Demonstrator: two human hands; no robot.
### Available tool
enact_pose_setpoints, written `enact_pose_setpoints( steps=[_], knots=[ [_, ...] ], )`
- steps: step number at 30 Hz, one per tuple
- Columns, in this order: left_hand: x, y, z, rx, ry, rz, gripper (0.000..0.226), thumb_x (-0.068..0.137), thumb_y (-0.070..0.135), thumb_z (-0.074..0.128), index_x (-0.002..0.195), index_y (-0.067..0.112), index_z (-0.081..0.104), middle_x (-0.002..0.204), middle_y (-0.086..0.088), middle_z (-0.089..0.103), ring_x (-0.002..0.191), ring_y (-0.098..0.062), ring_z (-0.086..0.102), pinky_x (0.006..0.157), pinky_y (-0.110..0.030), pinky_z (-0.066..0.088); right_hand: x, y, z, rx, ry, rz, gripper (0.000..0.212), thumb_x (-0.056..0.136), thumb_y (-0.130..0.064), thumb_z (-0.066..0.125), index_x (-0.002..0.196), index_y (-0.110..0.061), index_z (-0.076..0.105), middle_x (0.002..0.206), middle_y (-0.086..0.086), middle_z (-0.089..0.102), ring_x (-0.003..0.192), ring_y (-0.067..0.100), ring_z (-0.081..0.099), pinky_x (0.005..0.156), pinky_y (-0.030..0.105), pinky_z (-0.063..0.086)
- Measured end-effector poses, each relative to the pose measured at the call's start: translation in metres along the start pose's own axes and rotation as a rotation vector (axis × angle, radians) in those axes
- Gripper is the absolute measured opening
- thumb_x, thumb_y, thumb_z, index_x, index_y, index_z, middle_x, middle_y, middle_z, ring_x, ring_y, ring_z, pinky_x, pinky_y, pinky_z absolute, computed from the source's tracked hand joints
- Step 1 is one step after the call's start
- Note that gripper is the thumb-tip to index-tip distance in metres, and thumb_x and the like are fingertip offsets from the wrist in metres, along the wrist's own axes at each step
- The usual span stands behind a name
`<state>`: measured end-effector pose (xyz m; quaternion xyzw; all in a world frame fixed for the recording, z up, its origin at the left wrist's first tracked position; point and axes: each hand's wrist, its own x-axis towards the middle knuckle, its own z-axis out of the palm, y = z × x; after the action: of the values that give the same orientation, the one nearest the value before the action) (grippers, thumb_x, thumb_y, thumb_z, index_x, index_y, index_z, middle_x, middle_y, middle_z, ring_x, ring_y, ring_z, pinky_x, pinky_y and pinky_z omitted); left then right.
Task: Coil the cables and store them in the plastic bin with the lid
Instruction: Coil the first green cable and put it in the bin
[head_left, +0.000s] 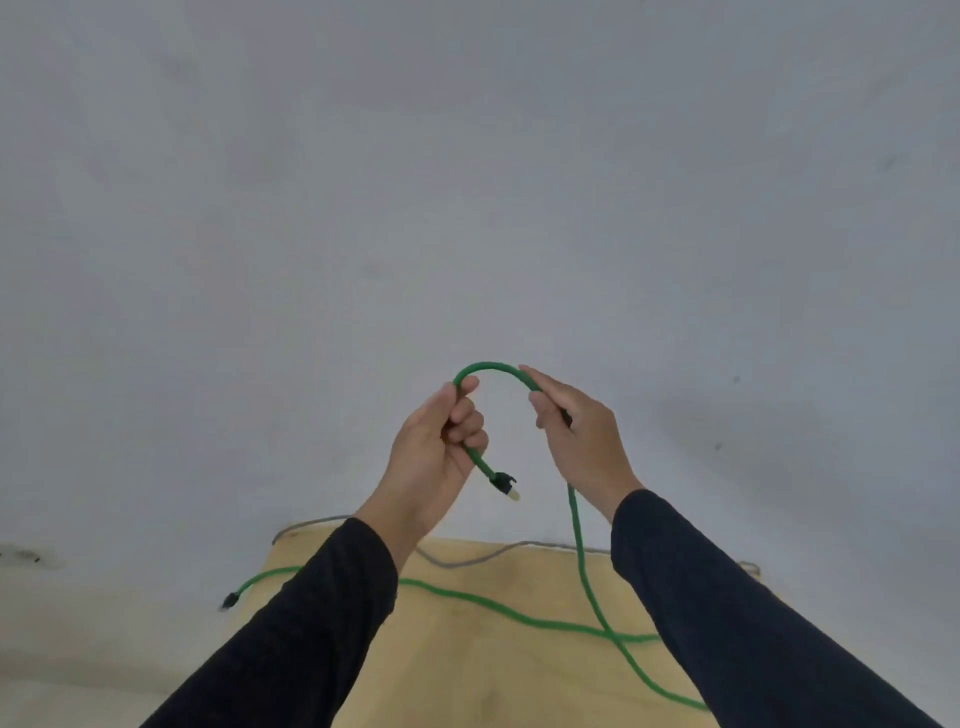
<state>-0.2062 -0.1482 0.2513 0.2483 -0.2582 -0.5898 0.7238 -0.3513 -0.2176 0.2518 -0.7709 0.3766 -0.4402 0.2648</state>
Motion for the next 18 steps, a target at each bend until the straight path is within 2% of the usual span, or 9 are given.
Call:
enact_pose_setpoints(
  steps=[2, 5, 9, 11, 14, 16, 18],
  knots=[
    [0.012, 0.001, 0.028, -0.19, -0.012, 0.045, 0.027, 0.1, 0.021, 0.035, 0.094, 0.009, 0.058, 0.056, 0.007, 0.039, 0.046, -0.005, 0.034, 0.048, -0.015, 0.037, -0.008, 0.011, -0.017, 0.05, 0.003, 0.041, 0.035, 0.097, -0.018, 0.041, 0.129, -0.031, 0.051, 0.068, -0.005, 0.048, 0.058, -0.001, 0.044, 0.06, 0.006, 0.038],
    [0.028, 0.008, 0.058, -0.369, -0.01, 0.133, 0.027, 0.1, 0.02, 0.034, 0.093, 0.01, 0.058, 0.055, 0.008, 0.042, 0.046, -0.005, 0.035, 0.048, -0.015, 0.036, -0.024, 0.03, -0.027, -0.028, -0.081, 0.039, 0.038, 0.098, -0.017, 0.039, 0.132, -0.029, 0.047, 0.065, -0.006, 0.043, 0.057, 0.005, 0.039, 0.057, 0.013, 0.036],
    [0.041, 0.013, 0.084, -0.381, 0.018, 0.227, 0.025, 0.1, 0.017, 0.037, 0.095, 0.01, 0.06, 0.06, 0.007, 0.05, 0.048, -0.003, 0.044, 0.055, -0.014, 0.042, -0.039, 0.032, -0.033, -0.224, -0.291, -0.053, 0.034, 0.098, -0.02, 0.038, 0.13, -0.02, 0.049, 0.071, 0.005, 0.054, 0.059, 0.014, 0.043, 0.059, 0.024, 0.037],
    [0.042, 0.005, 0.088, -0.184, 0.034, 0.253, 0.025, 0.1, 0.018, 0.037, 0.099, 0.012, 0.061, 0.067, 0.007, 0.055, 0.056, -0.003, 0.05, 0.064, -0.015, 0.045, -0.04, 0.019, -0.04, -0.259, -0.342, -0.107, 0.03, 0.098, -0.021, 0.038, 0.123, -0.014, 0.053, 0.077, 0.013, 0.059, 0.064, 0.021, 0.047, 0.063, 0.03, 0.04],
    [0.034, -0.017, 0.086, 0.355, 0.053, 0.301, 0.025, 0.1, 0.017, 0.038, 0.102, 0.017, 0.063, 0.076, 0.006, 0.061, 0.068, -0.004, 0.057, 0.074, -0.017, 0.048, -0.032, -0.012, -0.057, -0.322, -0.396, -0.183, 0.027, 0.097, -0.025, 0.04, 0.1, -0.006, 0.059, 0.075, 0.011, 0.06, 0.066, 0.025, 0.051, 0.064, 0.037, 0.041],
    [0.022, -0.03, 0.085, 0.651, 0.018, 0.331, 0.025, 0.1, 0.017, 0.038, 0.103, 0.02, 0.063, 0.077, 0.008, 0.063, 0.069, -0.003, 0.06, 0.068, -0.016, 0.048, -0.023, -0.033, -0.073, -0.389, -0.408, -0.254, 0.025, 0.095, -0.025, 0.045, 0.088, -0.008, 0.062, 0.073, 0.003, 0.06, 0.065, 0.02, 0.051, 0.064, 0.035, 0.041],
    [0.007, -0.037, 0.083, 0.825, -0.057, 0.325, 0.027, 0.1, 0.02, 0.037, 0.102, 0.019, 0.064, 0.068, 0.011, 0.063, 0.062, -0.004, 0.058, 0.059, -0.014, 0.044, -0.012, -0.05, -0.093, -0.348, -0.369, -0.253, 0.018, 0.091, -0.023, 0.054, 0.085, -0.012, 0.067, 0.076, -0.001, 0.065, 0.07, 0.015, 0.056, 0.068, 0.029, 0.044]
  ],
)
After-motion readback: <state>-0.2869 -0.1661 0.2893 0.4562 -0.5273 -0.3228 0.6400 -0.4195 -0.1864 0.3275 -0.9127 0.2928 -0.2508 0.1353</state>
